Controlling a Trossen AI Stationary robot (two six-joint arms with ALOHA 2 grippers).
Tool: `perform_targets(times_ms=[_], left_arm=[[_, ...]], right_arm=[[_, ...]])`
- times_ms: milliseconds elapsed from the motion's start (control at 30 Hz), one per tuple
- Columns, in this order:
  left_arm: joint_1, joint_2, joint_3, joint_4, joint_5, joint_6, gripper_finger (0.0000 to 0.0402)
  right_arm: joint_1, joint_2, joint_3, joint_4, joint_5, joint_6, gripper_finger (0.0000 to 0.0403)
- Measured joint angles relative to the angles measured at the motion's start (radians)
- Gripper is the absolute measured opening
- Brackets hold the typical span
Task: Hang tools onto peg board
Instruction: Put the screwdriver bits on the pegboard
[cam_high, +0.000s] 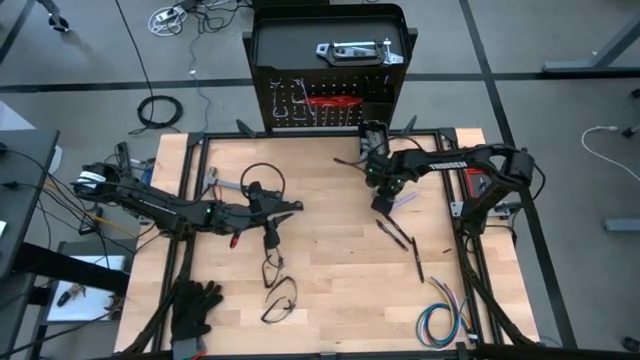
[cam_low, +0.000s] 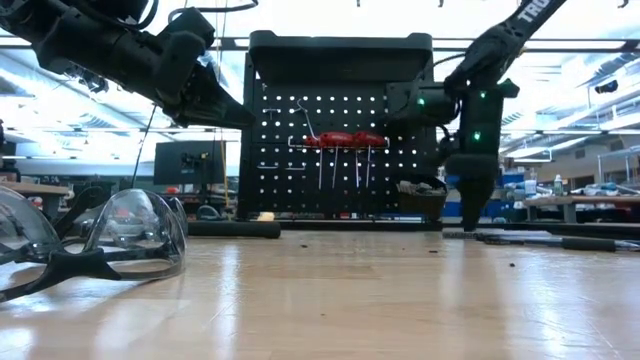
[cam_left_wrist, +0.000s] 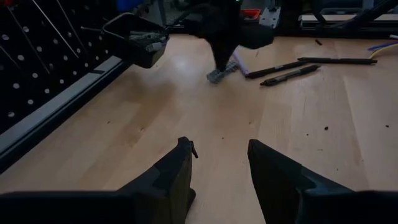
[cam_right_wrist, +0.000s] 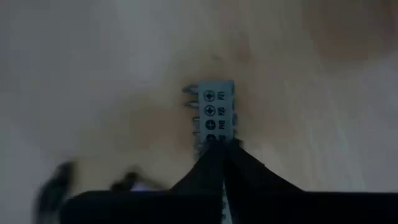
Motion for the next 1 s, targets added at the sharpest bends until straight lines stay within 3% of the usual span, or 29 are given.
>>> perform_targets(times_ms=[167,433,1000], left_arm=[[0.0,0.0,0.0,-0.001,-0.007,0.0,0.0156],[-0.002,0.0,0.0,-0.015,-0.006,-0.009,0.0156],[-0.002,0.0,0.0,-0.014,-0.005,-0.017,0.0156]], right_arm=[[0.037,-0.039,0.071,0.01,0.024,-0.029,0.0011],[0.049,-0.04,0.093,-0.046,-0.023,-0.082,0.003],[0.045,-0.034,0.079,-0.14,0.007,-0.028,0.0229]])
